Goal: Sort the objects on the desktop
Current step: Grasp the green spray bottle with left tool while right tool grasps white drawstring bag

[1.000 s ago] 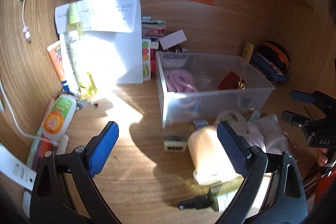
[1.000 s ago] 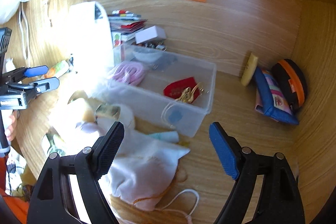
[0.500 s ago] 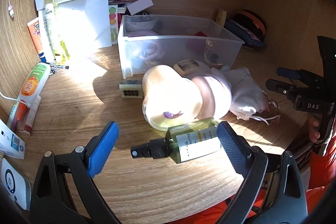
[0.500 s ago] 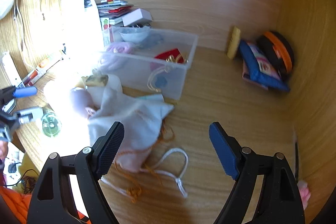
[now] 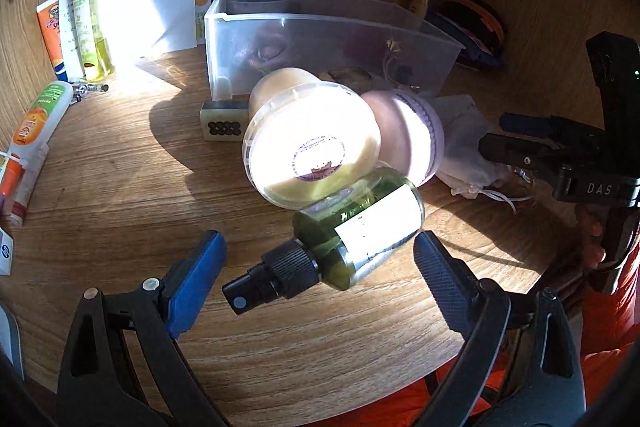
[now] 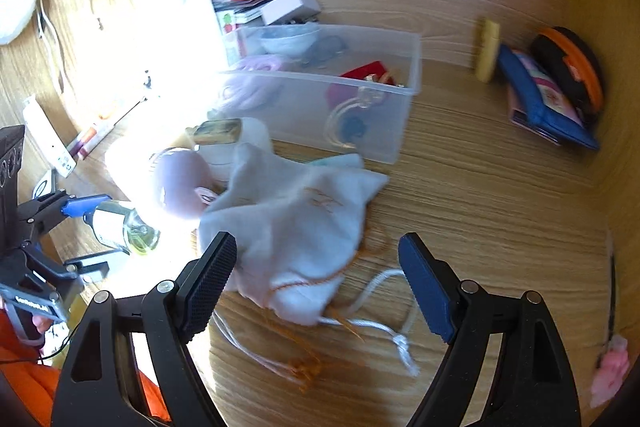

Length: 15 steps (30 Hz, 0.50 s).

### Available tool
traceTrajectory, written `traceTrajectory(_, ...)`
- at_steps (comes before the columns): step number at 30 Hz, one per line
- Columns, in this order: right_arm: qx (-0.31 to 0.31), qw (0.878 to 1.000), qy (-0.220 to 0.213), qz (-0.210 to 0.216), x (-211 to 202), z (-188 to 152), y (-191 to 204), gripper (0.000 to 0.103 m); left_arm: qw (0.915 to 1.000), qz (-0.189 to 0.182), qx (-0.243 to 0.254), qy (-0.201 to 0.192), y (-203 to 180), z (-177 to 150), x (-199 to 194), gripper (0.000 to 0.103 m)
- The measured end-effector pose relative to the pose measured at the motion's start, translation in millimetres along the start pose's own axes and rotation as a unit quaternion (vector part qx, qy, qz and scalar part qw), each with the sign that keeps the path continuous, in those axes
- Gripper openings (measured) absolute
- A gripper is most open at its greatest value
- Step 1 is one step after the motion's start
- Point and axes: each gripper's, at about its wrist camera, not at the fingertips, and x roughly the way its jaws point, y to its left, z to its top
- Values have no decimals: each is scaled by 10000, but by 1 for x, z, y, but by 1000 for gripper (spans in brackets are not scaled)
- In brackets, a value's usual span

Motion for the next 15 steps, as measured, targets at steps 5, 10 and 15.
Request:
traceTrajectory(5,-258,9994,202,54,18,9,17,81,9999,-110,20,-77,-3,2,1,96)
traceTrajectory(10,-527,9978,398,11,33,15,28,81,9997,-62,135,-206,-8,4,1,96)
traceTrajectory(15,-657,9964,538,-12,43,18,30,82,9991,-281,160,-288,-7,3,-3,82)
